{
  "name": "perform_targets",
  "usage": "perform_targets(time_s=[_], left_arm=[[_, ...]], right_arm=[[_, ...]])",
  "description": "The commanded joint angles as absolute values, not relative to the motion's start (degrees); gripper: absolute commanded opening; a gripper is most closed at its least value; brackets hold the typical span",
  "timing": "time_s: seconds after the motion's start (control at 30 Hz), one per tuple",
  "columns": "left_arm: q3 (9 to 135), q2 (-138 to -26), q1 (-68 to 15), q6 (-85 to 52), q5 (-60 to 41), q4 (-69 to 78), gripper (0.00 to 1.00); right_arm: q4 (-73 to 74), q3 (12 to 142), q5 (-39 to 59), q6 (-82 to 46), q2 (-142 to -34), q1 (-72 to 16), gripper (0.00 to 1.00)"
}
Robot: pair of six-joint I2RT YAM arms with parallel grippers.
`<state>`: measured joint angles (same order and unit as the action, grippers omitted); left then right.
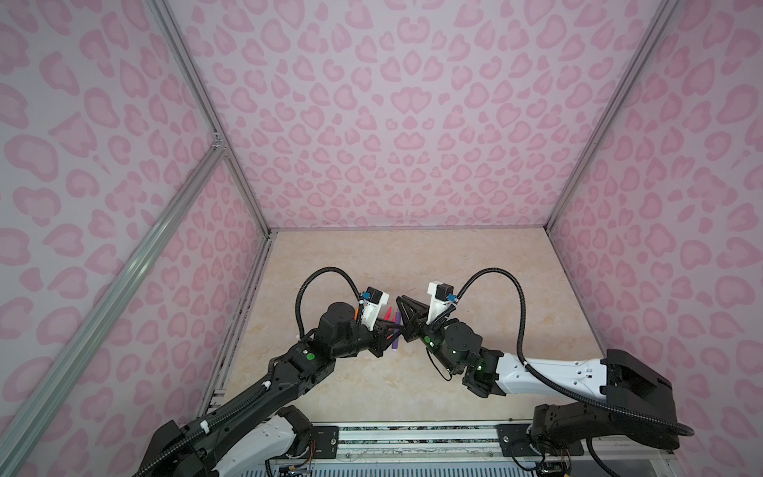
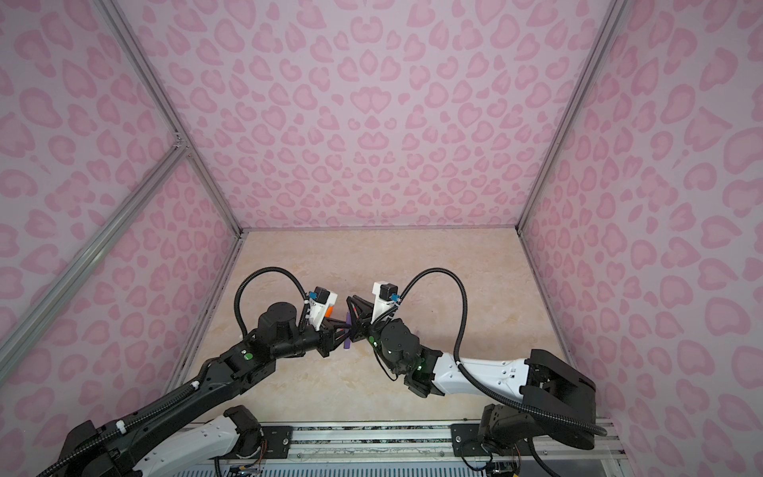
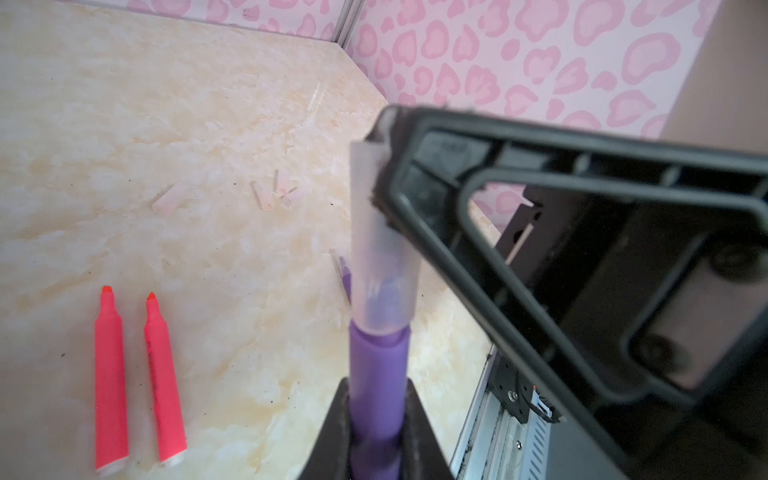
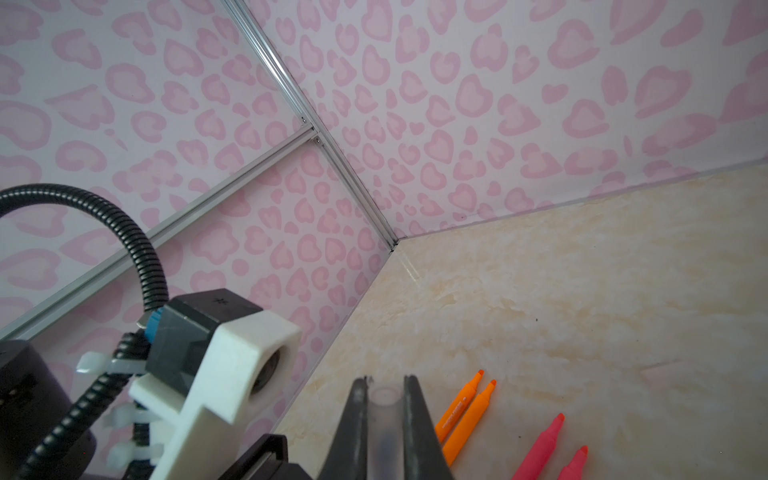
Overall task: Insert the pens into the pen caps
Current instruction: 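Press the cap further onto the marker with the right gripper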
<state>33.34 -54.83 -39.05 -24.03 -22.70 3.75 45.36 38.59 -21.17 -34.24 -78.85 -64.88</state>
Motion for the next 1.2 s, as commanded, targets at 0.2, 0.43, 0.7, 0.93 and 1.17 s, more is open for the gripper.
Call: perform_targets(time_s=[0.2,0.43,0.7,0.93,1.17], left_arm=[[33.3,-53.7,-38.7,-25.9,-19.8,13.1,0.04],[33.2,-53.9,-38.6,-25.8,-19.3,12.9,0.04],[33.5,-53.8,-38.6,-25.1,-18.1,11.9,0.04],[33.6,-53.5,-38.7,-24.8,-17.7,11.5,0.04],[33.7,-53.8,-38.6,-24.9,-17.8,11.5,0.04]], right_arm=[[43.9,37.1,-15.0,-32.3,-78.4,-67.1,0.0],[44.5,35.9,-15.6,-32.3,-77.4,-67.1,0.0],[42.7,37.9,-17.3,-31.5,-77.3,-67.2,0.4],[36.9,41.8,-21.1,-30.9,-75.9,-67.0,0.6],[26.9,45.6,-23.7,-34.8,-73.7,-63.3,0.58]])
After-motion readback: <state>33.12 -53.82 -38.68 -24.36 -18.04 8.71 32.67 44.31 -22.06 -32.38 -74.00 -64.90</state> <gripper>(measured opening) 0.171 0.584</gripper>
